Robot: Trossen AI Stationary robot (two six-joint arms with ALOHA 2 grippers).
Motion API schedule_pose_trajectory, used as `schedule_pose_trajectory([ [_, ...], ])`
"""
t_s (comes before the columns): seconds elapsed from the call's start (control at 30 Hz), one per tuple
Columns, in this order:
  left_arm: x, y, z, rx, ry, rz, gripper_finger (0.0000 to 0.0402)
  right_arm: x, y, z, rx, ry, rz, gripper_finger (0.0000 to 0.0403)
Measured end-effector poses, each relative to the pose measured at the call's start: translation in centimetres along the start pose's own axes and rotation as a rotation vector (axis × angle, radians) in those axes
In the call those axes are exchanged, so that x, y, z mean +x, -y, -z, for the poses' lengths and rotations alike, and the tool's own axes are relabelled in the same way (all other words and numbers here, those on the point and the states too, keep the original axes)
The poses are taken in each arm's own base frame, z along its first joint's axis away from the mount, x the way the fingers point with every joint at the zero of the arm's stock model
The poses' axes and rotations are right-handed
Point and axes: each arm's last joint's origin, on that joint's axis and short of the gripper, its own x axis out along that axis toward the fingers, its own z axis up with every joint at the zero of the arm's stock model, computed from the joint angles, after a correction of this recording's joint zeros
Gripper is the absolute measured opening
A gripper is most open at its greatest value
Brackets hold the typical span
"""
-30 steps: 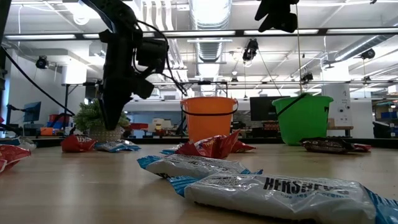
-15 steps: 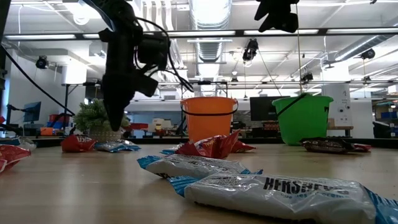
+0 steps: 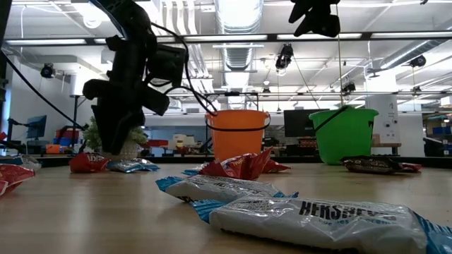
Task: Organize candy in baskets
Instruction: Put the white chocolate into the orange bucket
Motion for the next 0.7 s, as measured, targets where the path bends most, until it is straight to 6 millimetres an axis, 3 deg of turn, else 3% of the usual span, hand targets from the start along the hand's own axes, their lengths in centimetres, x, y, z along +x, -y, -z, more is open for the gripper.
schedule_pose_trajectory([
  [0.7,0.12,-0.05,-0.48,0.171,0.054,-0.009,0.0192,0.00,0.00,-0.01,0.023,0.001,0.000,0.0153],
])
